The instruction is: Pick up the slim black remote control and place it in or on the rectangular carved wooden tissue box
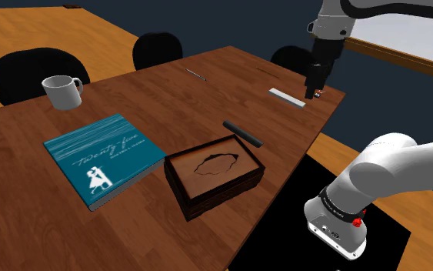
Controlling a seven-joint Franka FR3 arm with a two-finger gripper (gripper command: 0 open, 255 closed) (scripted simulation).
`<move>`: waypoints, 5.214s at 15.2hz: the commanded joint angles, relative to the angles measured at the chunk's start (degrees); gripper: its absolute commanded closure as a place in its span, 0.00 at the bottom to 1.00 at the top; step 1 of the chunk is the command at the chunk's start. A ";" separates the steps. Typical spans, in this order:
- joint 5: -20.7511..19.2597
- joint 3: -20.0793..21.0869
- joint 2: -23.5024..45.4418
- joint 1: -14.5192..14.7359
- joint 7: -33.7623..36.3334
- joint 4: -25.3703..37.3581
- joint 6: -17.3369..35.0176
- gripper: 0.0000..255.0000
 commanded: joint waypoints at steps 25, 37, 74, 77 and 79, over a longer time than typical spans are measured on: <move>5.17 6.85 38.69 3.69 7.23 -0.94 37.73 0.00; 5.11 6.97 40.24 3.76 7.33 -3.21 41.54 0.00; 5.71 6.25 29.65 3.74 7.03 8.24 19.54 1.00; 5.70 6.17 29.09 3.72 7.06 10.04 17.18 1.00; 5.69 6.11 28.78 3.70 7.08 11.30 15.62 1.00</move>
